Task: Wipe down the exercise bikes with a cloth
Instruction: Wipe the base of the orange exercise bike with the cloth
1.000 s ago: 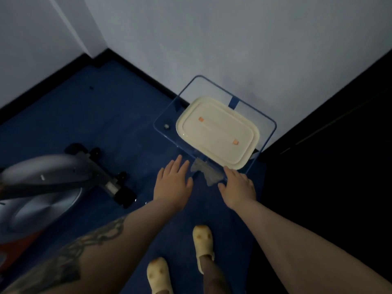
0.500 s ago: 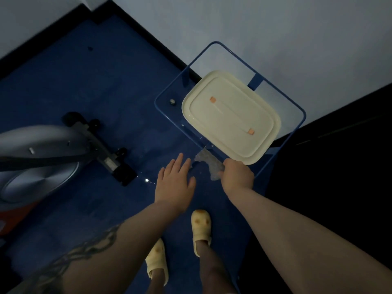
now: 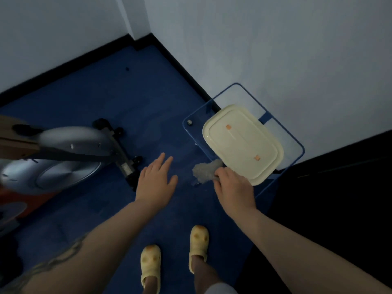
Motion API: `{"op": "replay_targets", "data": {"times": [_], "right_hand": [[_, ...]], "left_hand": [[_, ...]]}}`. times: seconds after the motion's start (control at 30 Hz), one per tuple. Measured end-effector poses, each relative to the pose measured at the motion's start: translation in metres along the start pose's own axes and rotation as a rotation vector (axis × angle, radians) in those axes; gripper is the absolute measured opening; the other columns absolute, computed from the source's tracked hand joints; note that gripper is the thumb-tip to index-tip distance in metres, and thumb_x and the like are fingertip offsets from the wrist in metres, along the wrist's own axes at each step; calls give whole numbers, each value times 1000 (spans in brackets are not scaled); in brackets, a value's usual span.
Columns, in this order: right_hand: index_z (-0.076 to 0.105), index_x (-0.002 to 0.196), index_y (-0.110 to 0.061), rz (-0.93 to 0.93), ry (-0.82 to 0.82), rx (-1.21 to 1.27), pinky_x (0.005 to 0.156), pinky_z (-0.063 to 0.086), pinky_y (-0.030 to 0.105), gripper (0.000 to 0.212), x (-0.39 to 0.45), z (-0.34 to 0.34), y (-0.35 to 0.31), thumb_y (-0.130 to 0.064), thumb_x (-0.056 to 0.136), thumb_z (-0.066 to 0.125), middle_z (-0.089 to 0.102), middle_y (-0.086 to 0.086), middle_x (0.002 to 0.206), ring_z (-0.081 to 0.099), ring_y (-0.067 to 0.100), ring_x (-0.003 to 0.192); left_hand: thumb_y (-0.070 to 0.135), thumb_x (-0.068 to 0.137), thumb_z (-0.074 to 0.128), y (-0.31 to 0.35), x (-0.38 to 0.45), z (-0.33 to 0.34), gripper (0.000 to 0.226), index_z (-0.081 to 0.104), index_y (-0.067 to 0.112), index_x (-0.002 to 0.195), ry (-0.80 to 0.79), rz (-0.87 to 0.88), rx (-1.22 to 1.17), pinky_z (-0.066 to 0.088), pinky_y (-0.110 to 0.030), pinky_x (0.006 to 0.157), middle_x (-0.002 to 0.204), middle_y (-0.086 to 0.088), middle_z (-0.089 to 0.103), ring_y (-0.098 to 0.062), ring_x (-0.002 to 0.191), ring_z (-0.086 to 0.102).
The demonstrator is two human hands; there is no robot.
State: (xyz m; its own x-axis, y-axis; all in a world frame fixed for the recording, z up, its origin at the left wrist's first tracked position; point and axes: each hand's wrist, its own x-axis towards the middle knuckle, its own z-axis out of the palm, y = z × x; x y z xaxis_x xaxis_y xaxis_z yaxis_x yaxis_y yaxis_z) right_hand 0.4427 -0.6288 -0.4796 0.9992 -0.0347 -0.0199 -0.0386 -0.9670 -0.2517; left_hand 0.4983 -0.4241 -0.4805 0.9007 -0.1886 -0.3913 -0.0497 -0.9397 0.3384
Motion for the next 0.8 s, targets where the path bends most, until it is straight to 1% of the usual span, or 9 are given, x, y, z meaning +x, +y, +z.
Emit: {"op": "replay_targets", "data": {"times": [0.13,0.27,0.4,0.57,0.6,0.7,0.8], "right_hand": [[62,87,-16,-206,0,-30,55,44,30,8,1,-18,-49,-23,88,64,60,0,76,58,17,64],[63,83,-17,-372,-2,11,53,43,28,9,-1,-25,-114,-24,86,67,59,-3,73,56,15,60],[63,81,-17,-530,-18,44,52,43,27,10,-12,-25,-190,-25,84,69,59,-5,70,56,13,59],[62,81,-16,-713,-42,83,51,42,29,11,-39,-18,-295,-24,86,68,59,-4,70,54,14,57],[62,81,-16,-747,-57,78,52,42,28,12,-46,-14,-317,-25,87,66,59,-4,71,54,14,58],[59,90,-20,-841,-123,46,61,42,27,16,-74,2,-381,-34,95,52,59,-6,82,55,13,69],[58,91,-20,-922,-159,70,63,44,29,19,-106,22,-443,-35,96,49,59,-6,84,55,13,73]], "left_hand": [[40,95,44,-33,-30,-33,60,25,24,150,39,-156,-48,21,-42,117,160,0,15,-25,144,23],[38,96,44,-72,-79,-55,56,30,23,148,137,-287,-123,23,-40,116,159,-1,19,-25,142,27],[38,96,44,-128,-143,-62,51,36,22,144,218,-456,-212,24,-38,116,158,-1,22,-23,142,28],[40,98,39,-212,-242,-64,52,31,24,147,310,-689,-309,21,-36,116,159,1,19,-21,143,24],[40,98,39,-229,-263,-64,52,30,24,147,327,-730,-323,22,-36,117,159,1,19,-20,143,24],[41,98,38,-278,-322,-64,53,29,24,148,366,-843,-359,23,-36,117,159,2,18,-20,144,23],[41,98,37,-324,-369,-67,53,30,24,147,405,-907,-400,25,-37,115,159,1,20,-20,142,26]]}}
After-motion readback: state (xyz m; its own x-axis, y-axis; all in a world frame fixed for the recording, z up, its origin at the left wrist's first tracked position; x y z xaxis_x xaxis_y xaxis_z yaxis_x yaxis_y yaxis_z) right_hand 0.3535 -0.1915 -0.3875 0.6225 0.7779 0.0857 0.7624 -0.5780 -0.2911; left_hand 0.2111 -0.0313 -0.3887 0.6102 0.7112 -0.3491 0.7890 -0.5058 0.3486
